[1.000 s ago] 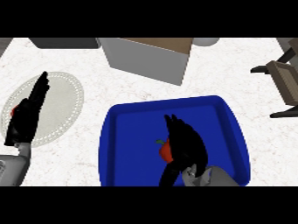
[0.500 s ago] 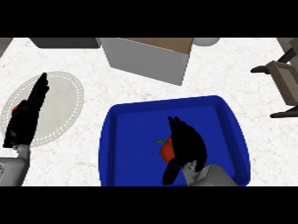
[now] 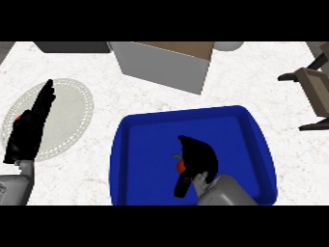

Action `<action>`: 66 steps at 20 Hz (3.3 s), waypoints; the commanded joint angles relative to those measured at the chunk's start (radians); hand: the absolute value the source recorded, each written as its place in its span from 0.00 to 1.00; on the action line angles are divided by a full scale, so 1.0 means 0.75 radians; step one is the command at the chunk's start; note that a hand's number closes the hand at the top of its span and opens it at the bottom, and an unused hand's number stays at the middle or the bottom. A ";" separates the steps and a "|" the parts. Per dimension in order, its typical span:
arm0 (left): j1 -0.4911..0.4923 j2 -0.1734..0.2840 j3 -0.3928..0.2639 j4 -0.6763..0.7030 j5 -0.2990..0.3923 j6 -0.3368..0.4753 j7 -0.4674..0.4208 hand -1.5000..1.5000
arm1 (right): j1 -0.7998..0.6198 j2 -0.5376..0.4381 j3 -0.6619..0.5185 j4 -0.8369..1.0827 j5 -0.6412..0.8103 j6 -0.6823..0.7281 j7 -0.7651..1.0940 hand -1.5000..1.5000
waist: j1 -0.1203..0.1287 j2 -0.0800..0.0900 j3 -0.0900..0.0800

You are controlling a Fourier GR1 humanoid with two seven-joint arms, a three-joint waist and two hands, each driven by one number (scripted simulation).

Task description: Pick the bell pepper from the tray and place it in the tiered basket

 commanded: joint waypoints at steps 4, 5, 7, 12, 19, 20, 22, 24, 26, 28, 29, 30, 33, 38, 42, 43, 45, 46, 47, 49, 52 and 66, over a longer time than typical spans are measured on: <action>-0.018 -0.028 -0.012 -0.019 -0.041 0.015 0.032 0.50 | -0.043 -0.040 0.099 0.102 0.014 0.189 -0.119 1.00 | 0.003 0.000 0.000; -0.019 -0.043 0.012 0.086 -0.043 0.019 -0.076 0.50 | -0.101 -0.032 0.069 0.036 0.016 0.244 -0.066 1.00 | -0.005 0.001 -0.001; -0.010 0.003 0.063 0.058 0.003 -0.059 -0.049 0.50 | -0.024 0.000 0.105 0.102 0.110 0.136 -0.139 1.00 | -0.003 0.000 0.000; 0.013 -0.057 0.031 -0.002 -0.068 -0.014 -0.025 0.50 | -0.012 0.010 0.004 -0.029 -0.024 0.070 -0.062 1.00 | -0.003 0.000 0.000; 0.005 -0.065 0.066 0.065 -0.050 -0.036 -0.081 0.50 | -0.082 0.011 -0.081 -0.330 -0.020 0.028 0.036 1.00 | -0.018 -0.002 -0.001; 0.111 -0.037 0.050 -0.052 -0.051 -0.063 -0.051 0.50 | -0.057 -0.057 -0.101 -0.462 -0.014 0.074 0.042 1.00 | -0.013 -0.010 0.000; 0.067 -0.036 0.065 -0.003 -0.059 -0.050 -0.056 0.50 | -0.142 -0.082 -0.133 -0.629 -0.031 0.158 0.098 1.00 | -0.025 -0.012 -0.001; 0.001 -0.022 0.105 0.045 -0.036 -0.053 -0.040 0.50 | -0.163 -0.202 -0.207 -0.805 -0.085 0.246 0.055 1.00 | -0.048 -0.015 -0.001; 0.046 -0.044 0.070 0.033 -0.061 -0.046 -0.060 0.50 | -0.299 -0.106 -0.328 -0.883 -0.105 0.200 0.178 1.00 | -0.035 -0.015 -0.002; 0.014 -0.013 0.094 0.009 -0.039 -0.073 -0.006 0.50 | -0.345 -0.169 -0.445 -0.961 -0.116 0.199 0.156 1.00 | -0.029 -0.012 -0.001; 0.071 -0.037 0.081 -0.004 -0.042 -0.062 -0.032 0.50 | -0.382 -0.205 -0.487 -1.008 -0.083 0.187 0.165 1.00 | -0.027 -0.016 -0.001; 0.042 -0.021 0.109 0.057 -0.041 -0.059 -0.073 0.50 | -0.406 -0.241 -0.509 -1.055 -0.054 0.187 0.158 1.00 | -0.039 -0.013 -0.002; 0.058 -0.040 0.095 0.058 -0.056 -0.050 -0.093 0.50 | -0.592 -0.294 -0.678 -1.071 -0.092 0.221 0.193 1.00 | -0.024 -0.010 -0.002; 0.055 -0.046 0.087 0.004 -0.054 -0.059 -0.064 0.50 | -0.878 -0.495 -0.927 -0.971 -0.227 0.360 0.228 1.00 | -0.019 -0.012 -0.003; 0.002 -0.059 0.075 0.032 -0.080 -0.041 -0.022 0.50 | -0.869 -0.726 -1.011 -0.820 -0.292 0.481 0.064 1.00 | -0.028 -0.006 -0.001; 0.025 -0.038 0.081 -0.014 -0.071 -0.061 -0.006 0.50 | -0.976 -0.762 -1.040 -0.732 -0.312 0.495 0.084 1.00 | -0.012 -0.009 -0.002; 0.029 -0.054 0.084 -0.026 -0.059 -0.059 -0.009 0.50 | -1.033 -0.812 -1.088 -0.579 -0.380 0.523 0.023 1.00 | -0.003 -0.006 -0.002; 0.013 -0.040 0.102 0.054 -0.061 -0.071 -0.086 0.50 | -1.067 -0.820 -1.099 -0.597 -0.443 0.562 0.067 1.00 | -0.016 -0.006 -0.002; 0.073 -0.056 0.089 0.038 -0.055 -0.078 -0.114 0.50 | -1.126 -0.841 -1.139 -0.509 -0.466 0.542 0.042 1.00 | -0.004 -0.006 -0.002; -0.001 -0.027 0.126 0.040 -0.014 -0.121 -0.084 0.50 | -1.121 -0.832 -1.141 -0.394 -0.453 0.487 -0.050 1.00 | 0.002 -0.001 -0.002; 0.038 -0.060 0.076 -0.016 -0.079 -0.075 -0.064 0.50 | -1.043 -0.944 -1.101 -0.307 -0.376 0.538 -0.267 1.00 | 0.006 0.002 -0.001; -0.037 -0.088 0.096 0.112 -0.096 -0.070 -0.115 0.50 | -1.000 -1.271 -0.924 0.264 0.158 0.249 -0.937 1.00 | 0.019 0.015 -0.001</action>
